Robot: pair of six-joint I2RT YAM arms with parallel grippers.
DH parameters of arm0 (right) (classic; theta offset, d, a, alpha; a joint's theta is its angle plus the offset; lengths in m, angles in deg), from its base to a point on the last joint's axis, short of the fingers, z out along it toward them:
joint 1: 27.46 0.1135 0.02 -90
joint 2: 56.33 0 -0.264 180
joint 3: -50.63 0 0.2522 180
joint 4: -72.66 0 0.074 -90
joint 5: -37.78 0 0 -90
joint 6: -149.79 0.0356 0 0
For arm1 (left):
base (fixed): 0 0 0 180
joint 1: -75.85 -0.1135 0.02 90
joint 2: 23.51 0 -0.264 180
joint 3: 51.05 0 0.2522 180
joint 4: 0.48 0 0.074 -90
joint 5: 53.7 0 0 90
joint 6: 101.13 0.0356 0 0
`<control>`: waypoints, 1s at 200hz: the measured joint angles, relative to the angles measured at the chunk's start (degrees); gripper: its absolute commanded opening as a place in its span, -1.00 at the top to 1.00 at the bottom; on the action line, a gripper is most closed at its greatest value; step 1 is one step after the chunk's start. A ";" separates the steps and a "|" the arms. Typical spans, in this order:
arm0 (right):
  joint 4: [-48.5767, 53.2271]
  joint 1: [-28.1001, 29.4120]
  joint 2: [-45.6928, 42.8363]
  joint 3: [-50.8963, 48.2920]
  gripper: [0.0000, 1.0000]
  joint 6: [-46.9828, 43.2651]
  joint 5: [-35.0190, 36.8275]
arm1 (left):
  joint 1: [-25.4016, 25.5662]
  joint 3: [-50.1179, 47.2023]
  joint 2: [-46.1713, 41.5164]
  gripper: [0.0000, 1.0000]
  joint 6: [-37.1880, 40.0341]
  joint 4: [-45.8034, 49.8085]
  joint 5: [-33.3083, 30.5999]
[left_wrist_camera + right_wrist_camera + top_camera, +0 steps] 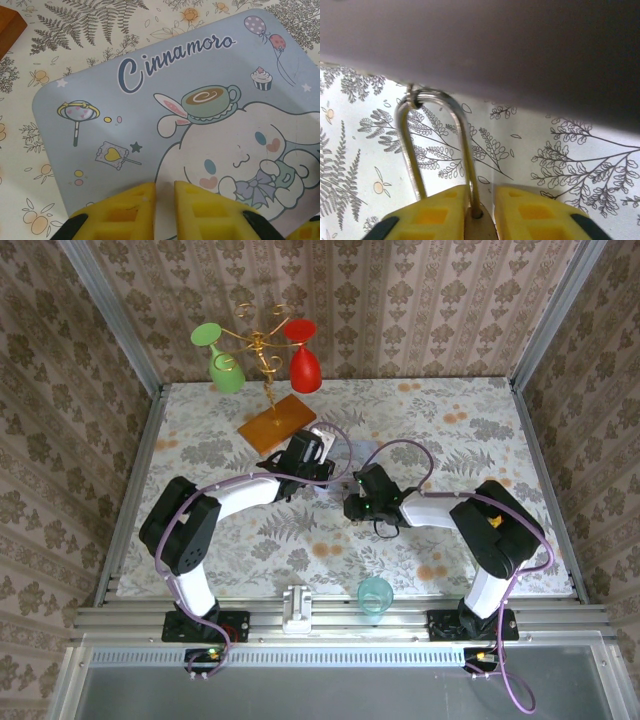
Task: Unlock a padlock with a key
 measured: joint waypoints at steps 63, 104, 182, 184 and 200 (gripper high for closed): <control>-13.20 -2.45 -1.77 -7.30 1.00 2.97 -4.04 | 0.76 0.04 -0.02 0.80 -0.20 0.63 -1.20; -14.62 -1.33 -2.16 -7.89 1.00 9.20 -0.61 | 2.56 0.07 -0.50 0.83 -2.36 1.90 -0.24; -26.03 4.90 -0.26 -11.82 1.00 28.35 15.02 | 5.97 -3.96 -2.95 0.84 -6.82 4.98 4.04; -26.38 5.07 -0.09 -11.82 1.00 28.63 15.50 | 5.92 -4.17 -2.95 0.84 -6.91 5.18 4.20; -27.26 6.36 0.70 -11.47 1.00 30.77 18.62 | 5.68 -5.22 -2.95 0.84 -7.10 6.60 4.70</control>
